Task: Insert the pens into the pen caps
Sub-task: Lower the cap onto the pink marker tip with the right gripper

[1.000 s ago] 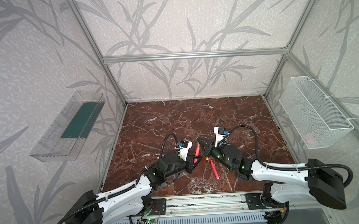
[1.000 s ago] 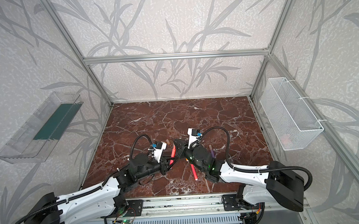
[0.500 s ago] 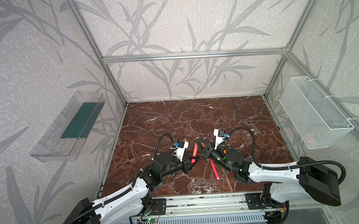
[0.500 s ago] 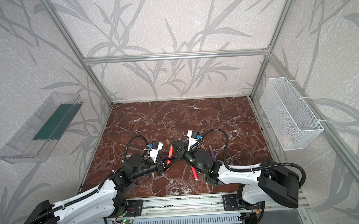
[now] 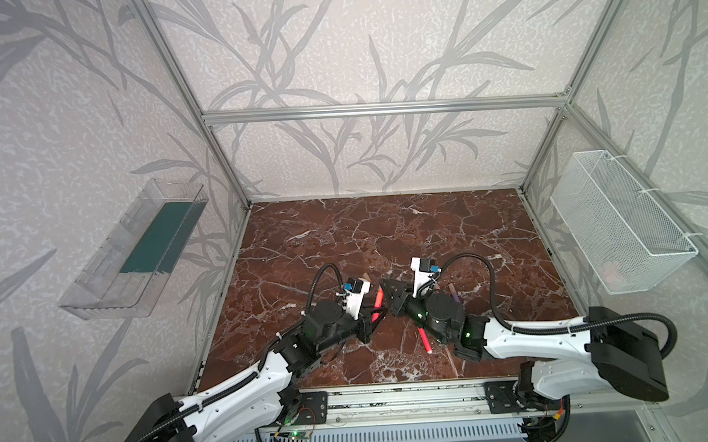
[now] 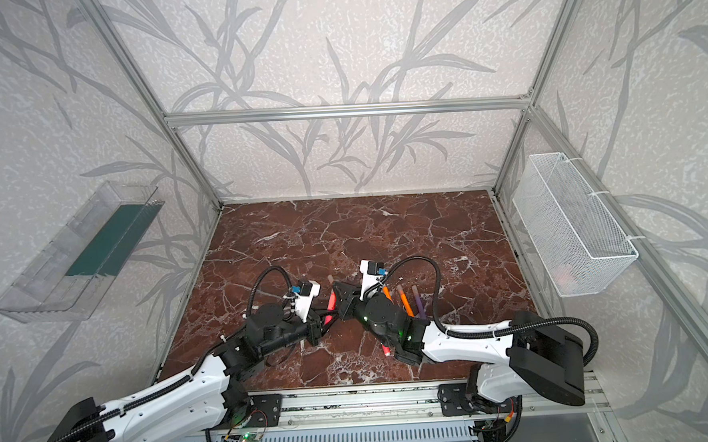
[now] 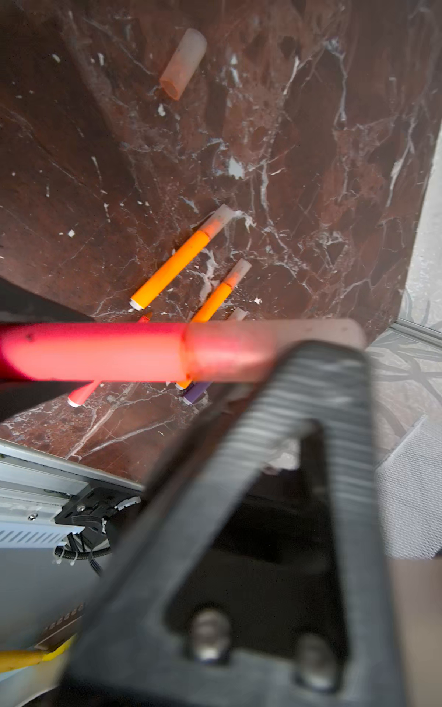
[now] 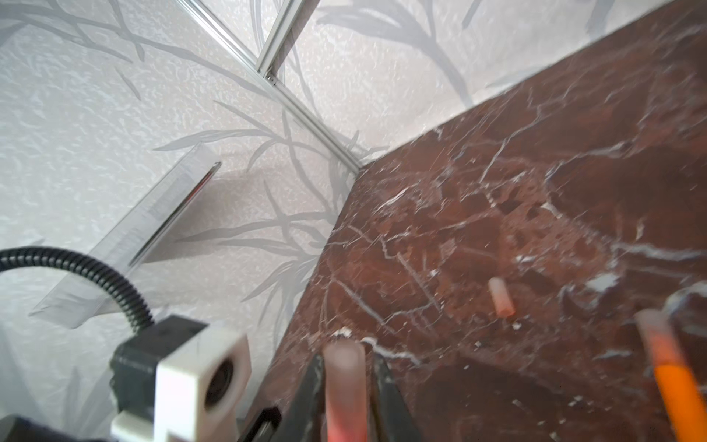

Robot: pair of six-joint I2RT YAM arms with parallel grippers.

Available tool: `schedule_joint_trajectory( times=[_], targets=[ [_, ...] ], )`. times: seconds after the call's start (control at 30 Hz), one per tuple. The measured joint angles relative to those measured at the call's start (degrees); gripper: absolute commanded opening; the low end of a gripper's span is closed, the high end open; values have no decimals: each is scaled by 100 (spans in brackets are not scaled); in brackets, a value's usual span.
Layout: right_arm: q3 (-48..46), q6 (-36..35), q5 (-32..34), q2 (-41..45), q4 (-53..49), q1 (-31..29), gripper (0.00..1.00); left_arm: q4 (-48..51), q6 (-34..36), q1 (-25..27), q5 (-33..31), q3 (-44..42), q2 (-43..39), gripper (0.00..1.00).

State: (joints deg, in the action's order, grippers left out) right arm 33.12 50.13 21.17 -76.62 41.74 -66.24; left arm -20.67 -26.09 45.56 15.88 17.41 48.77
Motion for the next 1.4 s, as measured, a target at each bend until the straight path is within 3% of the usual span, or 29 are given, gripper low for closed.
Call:
schedule_joint_trajectory(
  times=[0.2, 0.43, 0.63, 0.9, 1.27, 1.4],
  targets=[
    [-105, -319, -205, 839, -828, -11, 66, -494, 4, -26, 76, 7, -105, 0],
    [-105, -793, -74, 1882, -1379, 109, 70, -859, 52, 28, 334, -177, -7, 0],
    [-63, -951, -122, 1821, -1604, 400, 62, -1027, 153, 247, 485, -195, 144, 0],
    [483, -946, -612, 826, -1663, 610, 57, -1134, 236, 328, 549, -203, 350, 0],
    [774, -951, -885, 592, -1670, 695, 26, -1158, 319, 354, 542, -205, 446, 0],
    [809, -938, -988, 472, -1670, 695, 11, -1145, 369, 358, 514, -205, 481, 0]
  ],
)
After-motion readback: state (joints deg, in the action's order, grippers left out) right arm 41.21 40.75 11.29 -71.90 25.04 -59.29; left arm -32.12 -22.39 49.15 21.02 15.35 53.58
